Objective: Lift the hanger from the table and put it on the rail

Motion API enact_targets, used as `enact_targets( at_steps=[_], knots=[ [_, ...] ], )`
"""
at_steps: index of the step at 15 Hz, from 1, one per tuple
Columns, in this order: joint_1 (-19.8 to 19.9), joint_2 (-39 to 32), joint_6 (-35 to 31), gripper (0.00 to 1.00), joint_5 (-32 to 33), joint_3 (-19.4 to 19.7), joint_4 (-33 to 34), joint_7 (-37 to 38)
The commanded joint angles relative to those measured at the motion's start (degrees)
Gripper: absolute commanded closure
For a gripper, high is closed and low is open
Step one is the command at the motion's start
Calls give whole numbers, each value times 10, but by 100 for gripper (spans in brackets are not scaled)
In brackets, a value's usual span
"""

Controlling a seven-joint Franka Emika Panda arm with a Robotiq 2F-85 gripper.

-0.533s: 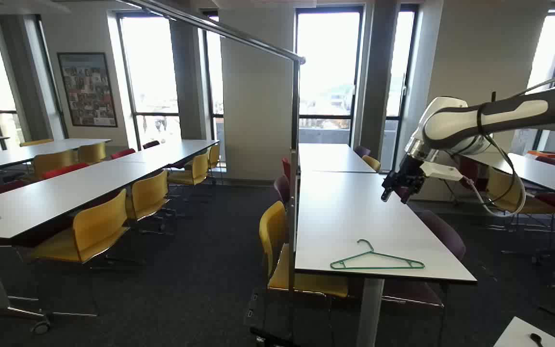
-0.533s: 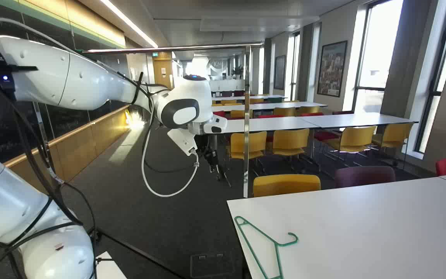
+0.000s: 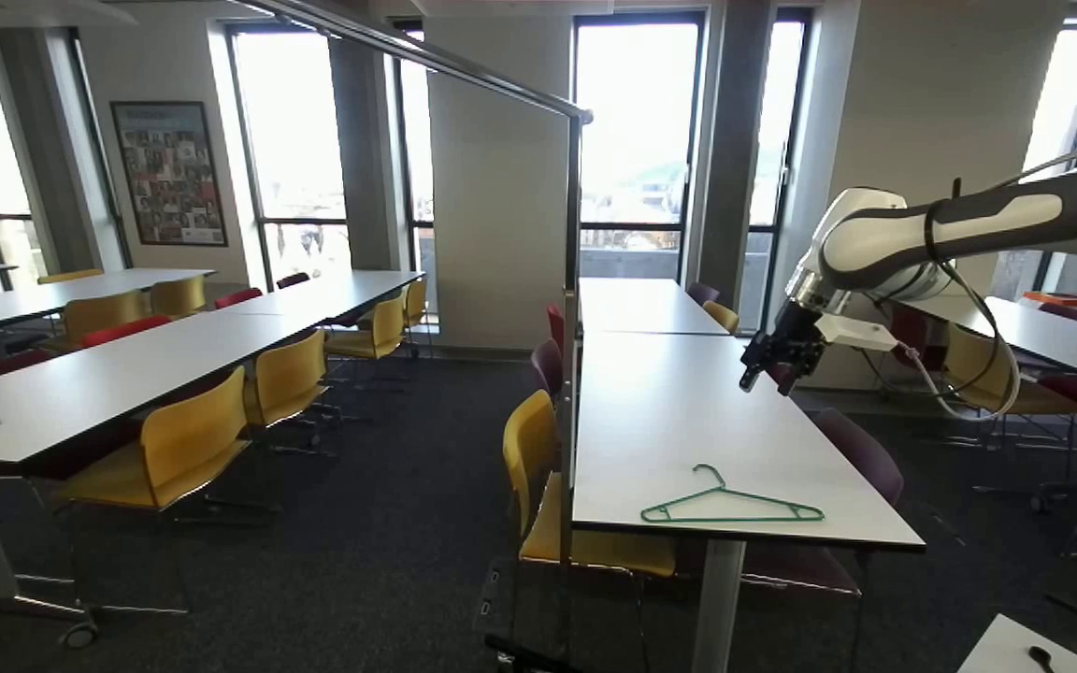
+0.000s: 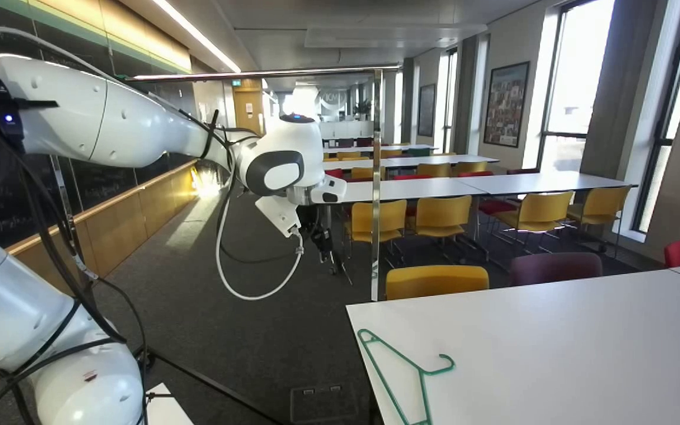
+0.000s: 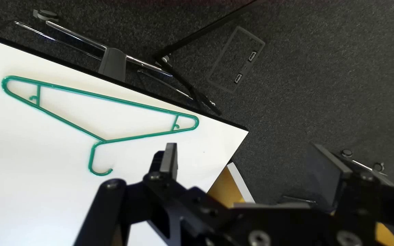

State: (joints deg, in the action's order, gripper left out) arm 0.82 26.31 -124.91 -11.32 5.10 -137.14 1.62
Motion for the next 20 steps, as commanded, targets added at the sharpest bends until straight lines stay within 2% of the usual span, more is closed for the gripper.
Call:
enact_targets(
  at_steps=[1,12,15,20],
  knots=[
    [5,0,1,0,-2,-4,1,-2],
    [5,0,1,0,-2,-4,1,-2],
    [-3,5,-41,0,-11,-28,-23,27],
    [35,-69,-231,0,48,-101,-24,202]
  ],
)
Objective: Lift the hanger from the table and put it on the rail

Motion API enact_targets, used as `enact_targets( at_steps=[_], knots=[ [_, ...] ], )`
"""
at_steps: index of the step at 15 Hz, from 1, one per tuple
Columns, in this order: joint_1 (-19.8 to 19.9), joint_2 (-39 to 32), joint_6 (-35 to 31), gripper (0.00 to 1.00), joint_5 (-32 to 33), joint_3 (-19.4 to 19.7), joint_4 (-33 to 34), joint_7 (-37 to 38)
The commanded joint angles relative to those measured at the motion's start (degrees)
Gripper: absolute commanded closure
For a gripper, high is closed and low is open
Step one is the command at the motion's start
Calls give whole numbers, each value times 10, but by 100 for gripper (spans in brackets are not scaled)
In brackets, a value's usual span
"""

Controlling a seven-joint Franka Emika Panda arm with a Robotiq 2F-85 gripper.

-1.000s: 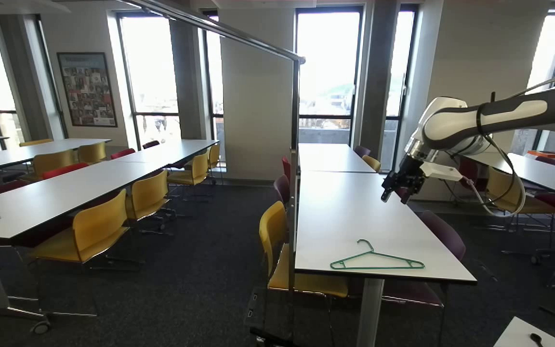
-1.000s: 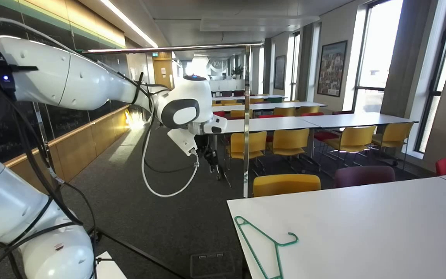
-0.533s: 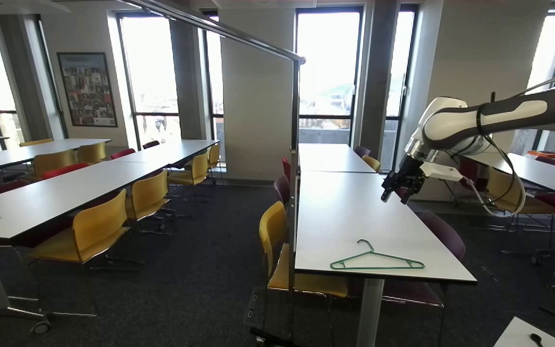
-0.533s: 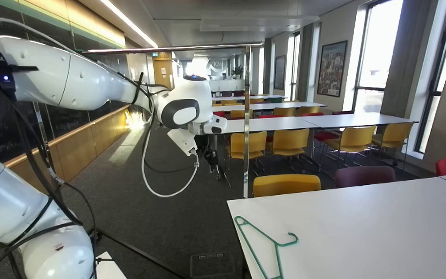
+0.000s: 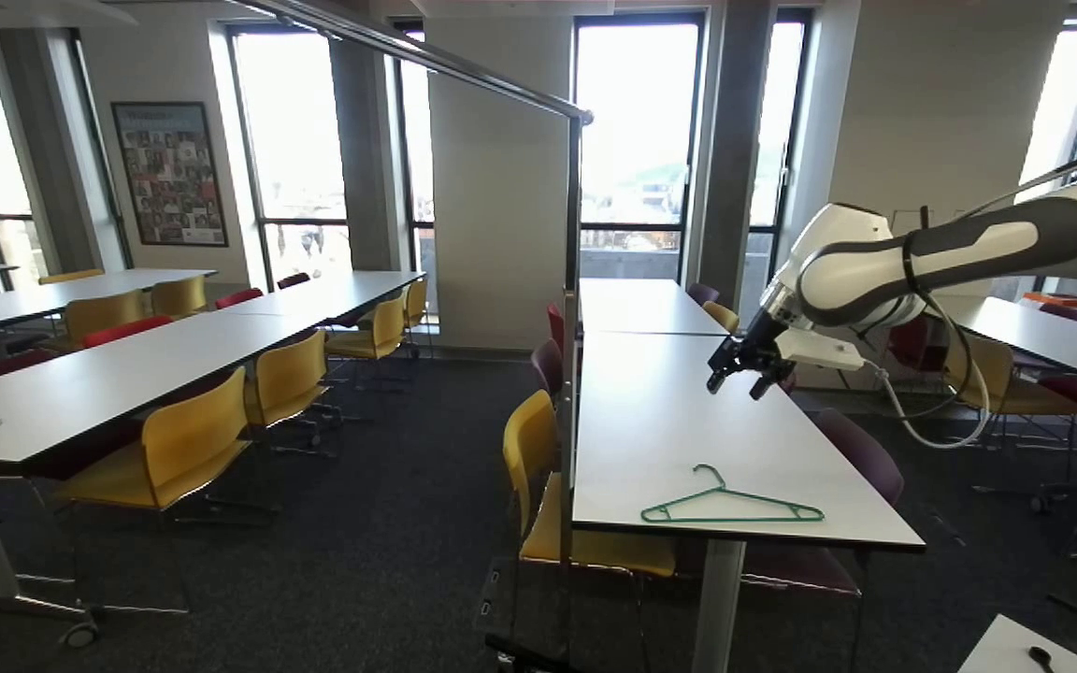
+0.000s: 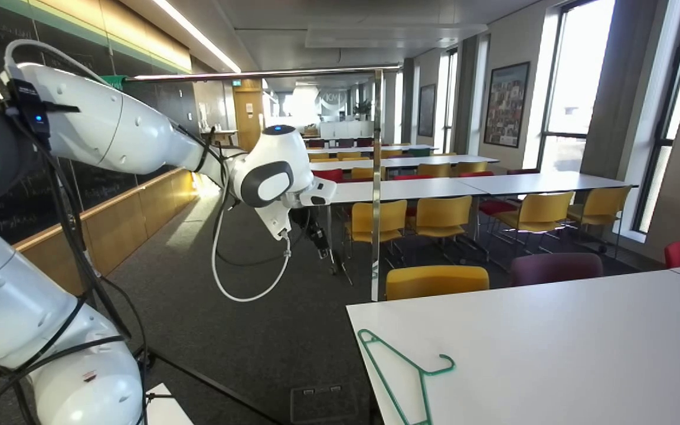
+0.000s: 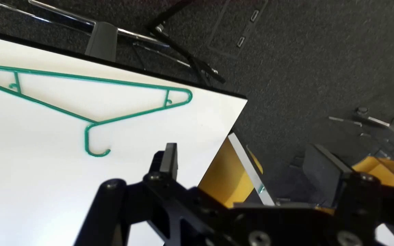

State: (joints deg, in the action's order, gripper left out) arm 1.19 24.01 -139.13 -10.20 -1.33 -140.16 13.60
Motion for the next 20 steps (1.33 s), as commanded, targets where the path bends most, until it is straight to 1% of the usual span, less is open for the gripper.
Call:
enact_targets(
  at_steps=[1,3,4,6,7,8,10,16,17,18,19,20],
  knots=[
    [46,-65,-110,0,60,-48,12,124],
    [77,-97,-118,0,106,-60,23,205],
    [90,-109,-112,0,127,-61,29,240],
    [108,-124,-95,0,169,-52,38,309],
    [109,-129,-75,0,174,-44,47,336],
    [83,-119,-100,0,154,-34,22,287],
    [91,-129,-94,0,165,-27,31,314],
    [92,-131,-92,0,165,-26,36,320],
    [95,-133,-92,0,174,-31,36,344],
    [103,-140,-92,0,190,-42,40,407],
    [131,-146,-83,0,202,-69,45,458],
    [140,-155,-76,0,216,-79,52,498]
  ],
)
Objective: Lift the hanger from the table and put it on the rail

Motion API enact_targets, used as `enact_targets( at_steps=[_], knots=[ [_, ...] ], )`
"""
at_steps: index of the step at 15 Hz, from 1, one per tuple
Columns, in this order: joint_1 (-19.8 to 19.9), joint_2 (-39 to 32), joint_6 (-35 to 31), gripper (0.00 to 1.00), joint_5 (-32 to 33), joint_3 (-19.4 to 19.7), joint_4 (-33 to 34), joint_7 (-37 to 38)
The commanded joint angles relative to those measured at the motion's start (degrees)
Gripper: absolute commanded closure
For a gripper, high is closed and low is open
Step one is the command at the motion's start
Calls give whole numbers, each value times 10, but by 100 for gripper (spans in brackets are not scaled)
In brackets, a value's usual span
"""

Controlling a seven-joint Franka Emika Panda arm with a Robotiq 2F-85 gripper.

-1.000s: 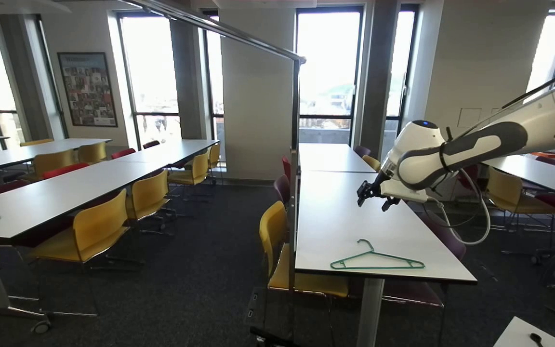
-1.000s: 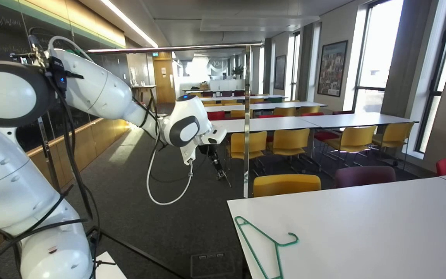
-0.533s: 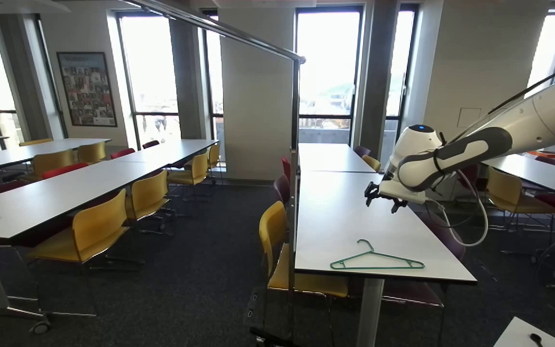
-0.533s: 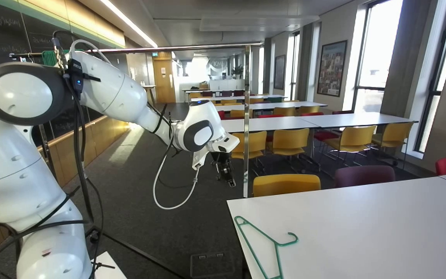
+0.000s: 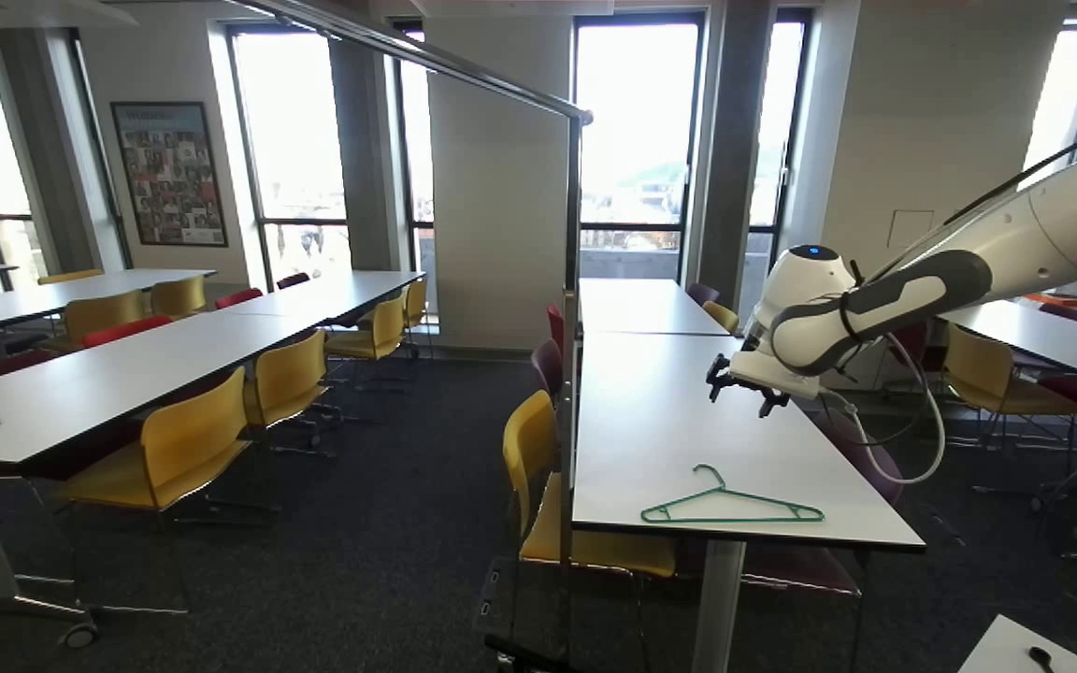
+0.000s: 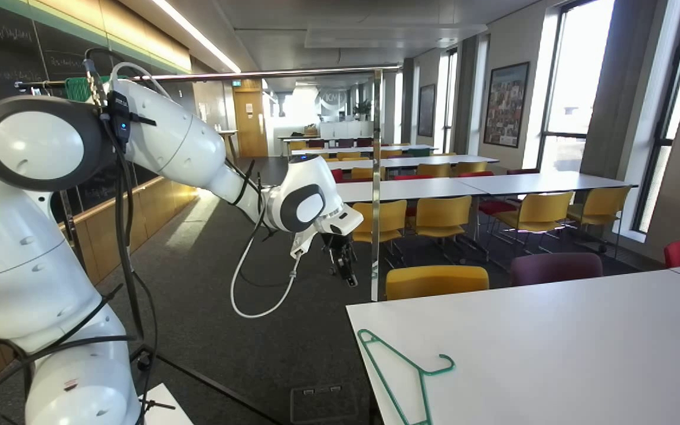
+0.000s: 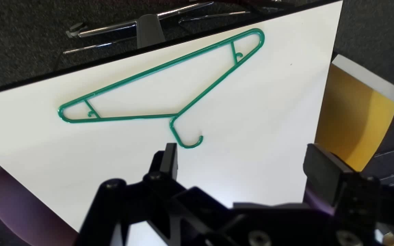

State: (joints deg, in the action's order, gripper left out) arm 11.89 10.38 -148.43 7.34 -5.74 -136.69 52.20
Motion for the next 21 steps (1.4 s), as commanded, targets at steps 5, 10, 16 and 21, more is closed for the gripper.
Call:
enact_targets(
  at_steps=[5,10,16,21],
  knots=[
    [73,-68,18,0,152,-63,36,341],
    [-9,-144,92,0,139,25,92,466],
    [-57,-182,128,0,42,78,111,447],
    [-67,-186,128,0,43,86,112,447]
  ],
)
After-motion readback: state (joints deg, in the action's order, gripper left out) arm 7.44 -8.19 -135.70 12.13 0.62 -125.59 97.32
